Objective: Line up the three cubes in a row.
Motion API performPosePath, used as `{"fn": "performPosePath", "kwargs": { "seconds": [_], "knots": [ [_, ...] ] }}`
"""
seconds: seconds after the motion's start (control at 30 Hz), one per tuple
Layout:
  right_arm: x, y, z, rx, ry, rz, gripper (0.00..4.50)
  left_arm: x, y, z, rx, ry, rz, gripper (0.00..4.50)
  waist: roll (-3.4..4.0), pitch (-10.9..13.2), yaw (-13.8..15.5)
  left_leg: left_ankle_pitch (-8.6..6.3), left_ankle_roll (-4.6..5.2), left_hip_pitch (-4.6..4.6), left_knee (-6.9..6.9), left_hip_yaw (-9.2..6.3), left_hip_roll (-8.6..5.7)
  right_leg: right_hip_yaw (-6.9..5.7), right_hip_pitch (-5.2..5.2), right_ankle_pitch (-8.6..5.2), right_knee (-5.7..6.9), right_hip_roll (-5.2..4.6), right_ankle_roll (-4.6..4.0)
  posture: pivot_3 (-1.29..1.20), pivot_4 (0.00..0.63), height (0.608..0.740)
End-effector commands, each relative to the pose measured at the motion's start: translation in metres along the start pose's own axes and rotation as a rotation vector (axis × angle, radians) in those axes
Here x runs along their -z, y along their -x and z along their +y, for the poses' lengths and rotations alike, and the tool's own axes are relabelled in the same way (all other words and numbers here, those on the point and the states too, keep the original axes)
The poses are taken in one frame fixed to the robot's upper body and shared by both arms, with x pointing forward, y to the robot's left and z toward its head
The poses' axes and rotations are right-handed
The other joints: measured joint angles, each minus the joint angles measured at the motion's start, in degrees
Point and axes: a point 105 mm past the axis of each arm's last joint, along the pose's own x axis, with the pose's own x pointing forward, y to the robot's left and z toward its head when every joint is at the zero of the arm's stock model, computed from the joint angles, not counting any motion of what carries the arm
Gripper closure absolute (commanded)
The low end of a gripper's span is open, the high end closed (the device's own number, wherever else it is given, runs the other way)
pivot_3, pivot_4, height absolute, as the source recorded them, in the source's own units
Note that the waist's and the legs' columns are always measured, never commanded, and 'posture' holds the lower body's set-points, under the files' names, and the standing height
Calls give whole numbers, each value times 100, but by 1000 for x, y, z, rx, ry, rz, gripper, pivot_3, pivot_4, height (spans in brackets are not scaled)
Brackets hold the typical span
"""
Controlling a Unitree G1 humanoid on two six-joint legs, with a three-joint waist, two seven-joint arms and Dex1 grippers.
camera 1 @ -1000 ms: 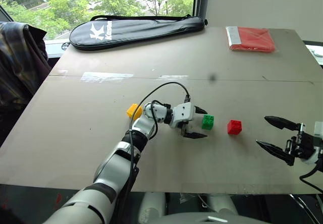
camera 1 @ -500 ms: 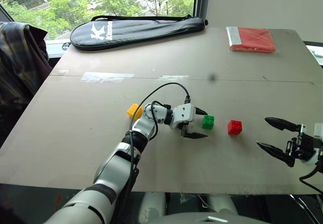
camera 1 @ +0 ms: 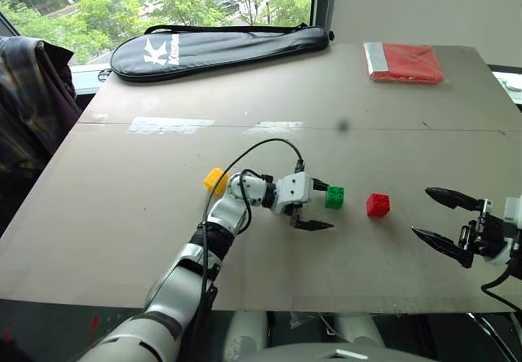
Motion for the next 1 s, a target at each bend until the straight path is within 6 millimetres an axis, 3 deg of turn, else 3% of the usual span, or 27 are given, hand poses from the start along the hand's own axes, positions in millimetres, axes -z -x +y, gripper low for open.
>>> {"fn": "performPosePath", "kwargs": {
  "seconds": [0.03,0.33,0.5,0.6,0.67,0.73,0.87,1.0],
  "knots": [
    [-7,-2,-3,-7,29,-23,0,-15,15,3,-81,-34,-28,110,1,0,4,0,0,0,0,-2,0,-3,0,0,2,0,0,0,150,708],
    [-8,-9,-8,-44,34,-38,0,-36,47,-5,-359,-26,-30,110,3,0,36,0,-1,2,3,-9,0,2,1,0,3,-3,0,0,150,708],
    [-17,-15,-8,-73,36,-68,0,-56,82,-16,-660,70,-112,110,4,2,4,0,-1,3,-1,-27,8,3,0,0,1,-6,0,0,150,708],
    [-20,-19,-10,-82,31,-82,0,-45,122,-15,-966,92,-35,110,4,2,29,0,-1,8,-1,-31,8,2,2,0,5,-7,-1,0,150,708],
    [-20,-19,-11,-90,29,-81,0,-34,140,-14,-1071,118,58,110,3,3,46,0,-1,26,-1,-30,5,4,17,-3,7,-6,-7,0,150,708],
    [-21,-21,-11,-98,27,-81,0,-28,152,-11,-1090,121,162,110,2,3,51,1,-2,33,0,-29,3,3,22,-14,10,-4,-23,0,150,708],
    [-24,-22,-14,-114,30,-81,0,-48,175,11,-1107,128,269,110,-8,9,50,5,-6,35,4,-21,2,1,23,-21,17,-2,-12,0,150,708],
    [-26,-24,-15,-114,34,-87,0,-57,182,16,-1061,250,361,110,-8,10,21,4,-8,34,2,-23,2,9,23,-5,15,-3,-7,0,150,708]
  ]
}}
